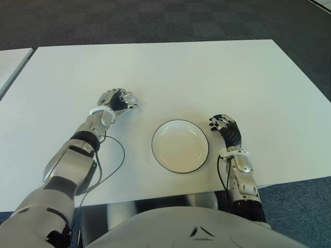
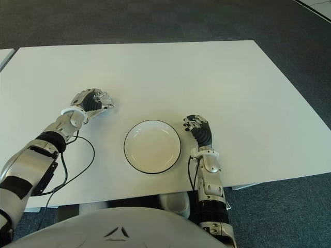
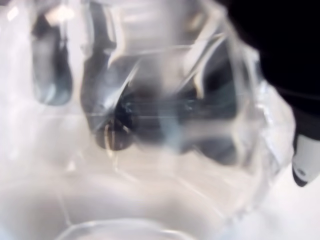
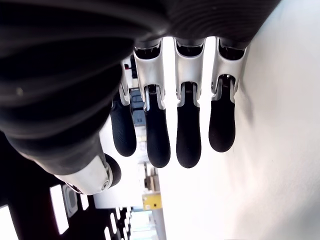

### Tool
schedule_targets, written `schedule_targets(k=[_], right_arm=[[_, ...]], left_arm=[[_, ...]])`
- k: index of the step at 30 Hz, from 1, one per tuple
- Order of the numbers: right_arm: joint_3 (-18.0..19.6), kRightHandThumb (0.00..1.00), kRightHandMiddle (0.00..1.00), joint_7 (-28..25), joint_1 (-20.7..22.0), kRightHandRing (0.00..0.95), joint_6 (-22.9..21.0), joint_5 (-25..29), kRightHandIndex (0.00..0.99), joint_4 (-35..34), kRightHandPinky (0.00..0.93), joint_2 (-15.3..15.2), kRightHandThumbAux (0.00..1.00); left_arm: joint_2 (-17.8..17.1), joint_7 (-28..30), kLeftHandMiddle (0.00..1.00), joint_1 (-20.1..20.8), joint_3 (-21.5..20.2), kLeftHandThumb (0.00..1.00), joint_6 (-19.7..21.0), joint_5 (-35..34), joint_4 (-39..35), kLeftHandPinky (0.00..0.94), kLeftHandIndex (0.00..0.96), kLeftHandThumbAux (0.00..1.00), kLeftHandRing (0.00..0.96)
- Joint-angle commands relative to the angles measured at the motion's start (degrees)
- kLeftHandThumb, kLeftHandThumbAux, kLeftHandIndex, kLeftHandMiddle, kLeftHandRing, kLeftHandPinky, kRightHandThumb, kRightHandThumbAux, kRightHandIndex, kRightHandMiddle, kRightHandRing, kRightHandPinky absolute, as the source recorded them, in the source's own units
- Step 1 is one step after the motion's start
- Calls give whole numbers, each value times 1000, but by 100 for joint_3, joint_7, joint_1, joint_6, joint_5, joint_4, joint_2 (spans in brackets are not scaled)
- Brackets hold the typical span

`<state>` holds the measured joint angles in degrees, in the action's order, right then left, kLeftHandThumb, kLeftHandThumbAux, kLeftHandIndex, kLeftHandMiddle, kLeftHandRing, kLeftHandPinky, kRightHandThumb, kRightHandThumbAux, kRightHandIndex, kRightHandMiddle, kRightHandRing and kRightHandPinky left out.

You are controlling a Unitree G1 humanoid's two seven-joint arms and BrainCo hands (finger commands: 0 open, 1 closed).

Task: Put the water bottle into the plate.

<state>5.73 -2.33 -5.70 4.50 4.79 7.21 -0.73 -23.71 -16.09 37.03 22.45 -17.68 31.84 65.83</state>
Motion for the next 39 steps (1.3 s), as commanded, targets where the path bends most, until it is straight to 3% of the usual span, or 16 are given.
schedule_targets(k=[1,8,19,33,39], right_arm=[[7,703,483,18,26,491,-39,9,427,67,515,1,735],[7,705,492,43,54,500,-91,13,428,55,539,6,735],[27,708,495,34,98,500,-100,48,430,136,518,-3,733],[46,706,492,57,135,490,-14,2,429,276,498,-36,733],[42,705,490,59,143,489,-3,-7,428,289,494,-43,734]], left_arm=[[-68,64,536,-75,117,853,-228,157,-612,796,397,669,870],[-193,489,531,-654,72,852,-80,198,-2555,792,395,670,862],[-172,773,531,-995,129,850,-69,473,-3659,812,393,671,861],[-132,1052,536,-1603,537,850,-521,1000,-5281,835,394,670,862],[-126,1167,538,-1718,625,851,-731,1119,-5566,848,396,669,864]])
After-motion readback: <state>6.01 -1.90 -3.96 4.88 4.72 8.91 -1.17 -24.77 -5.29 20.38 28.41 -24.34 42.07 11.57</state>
